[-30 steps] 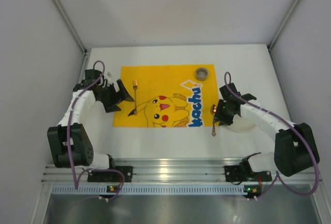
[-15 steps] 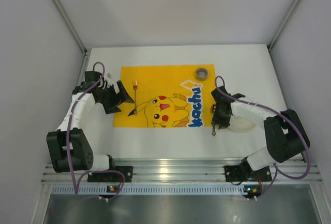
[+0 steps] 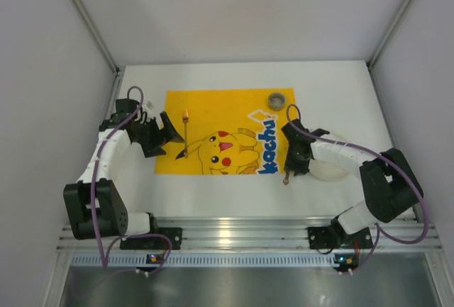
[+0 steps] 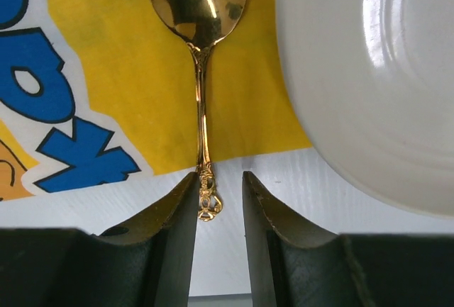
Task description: Set the dinner table for one person
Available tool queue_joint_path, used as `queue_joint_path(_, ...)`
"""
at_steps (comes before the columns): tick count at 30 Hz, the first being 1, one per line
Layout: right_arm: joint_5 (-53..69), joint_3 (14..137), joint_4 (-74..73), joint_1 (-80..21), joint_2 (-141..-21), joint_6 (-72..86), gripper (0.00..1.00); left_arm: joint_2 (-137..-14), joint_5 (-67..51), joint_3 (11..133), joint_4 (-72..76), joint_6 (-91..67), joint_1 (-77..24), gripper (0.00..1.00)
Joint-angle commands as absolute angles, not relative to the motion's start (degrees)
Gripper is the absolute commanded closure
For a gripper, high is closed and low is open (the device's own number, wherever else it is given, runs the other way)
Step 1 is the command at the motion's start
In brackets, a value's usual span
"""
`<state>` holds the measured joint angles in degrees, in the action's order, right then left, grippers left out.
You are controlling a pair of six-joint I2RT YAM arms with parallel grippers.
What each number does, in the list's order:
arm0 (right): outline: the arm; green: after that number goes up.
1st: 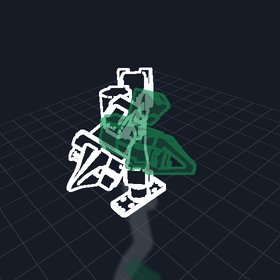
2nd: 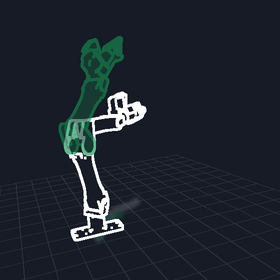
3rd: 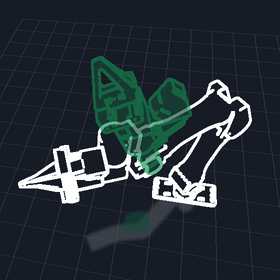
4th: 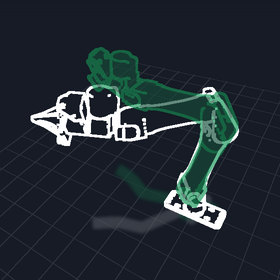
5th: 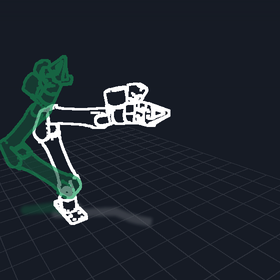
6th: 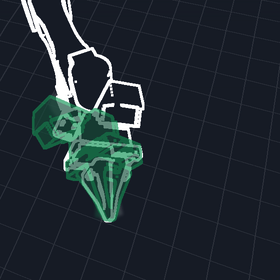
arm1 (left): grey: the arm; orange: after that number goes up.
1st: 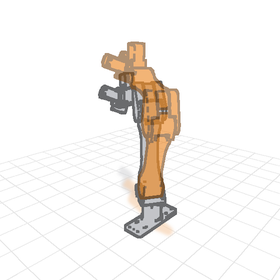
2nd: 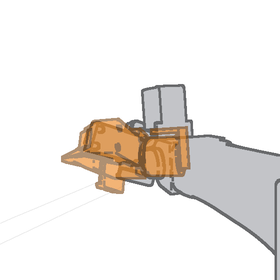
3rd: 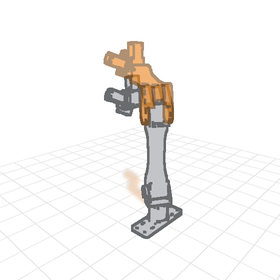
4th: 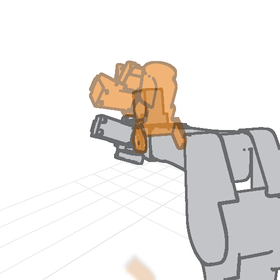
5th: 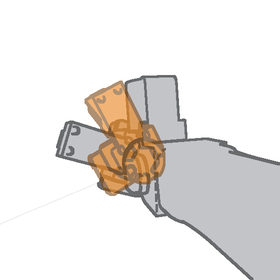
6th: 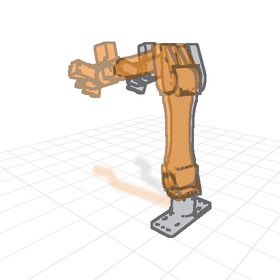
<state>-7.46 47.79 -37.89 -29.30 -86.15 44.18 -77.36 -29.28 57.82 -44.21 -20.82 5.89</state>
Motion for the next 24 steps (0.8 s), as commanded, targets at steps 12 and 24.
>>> queue_joint_path(12, -12.83, 52.82, -37.79, -31.64, -85.51, 44.83, 0.74, -76.29, -29.44, 57.83, -44.30, -20.13, 5.71, 0.04)
queue_joint_path(24, -14.41, 60.91, -39.72, -30.15, -95.80, 42.63, 0.82, -76.46, -28.83, 58.01, -44.74, -19.86, 5.71, 0.05)
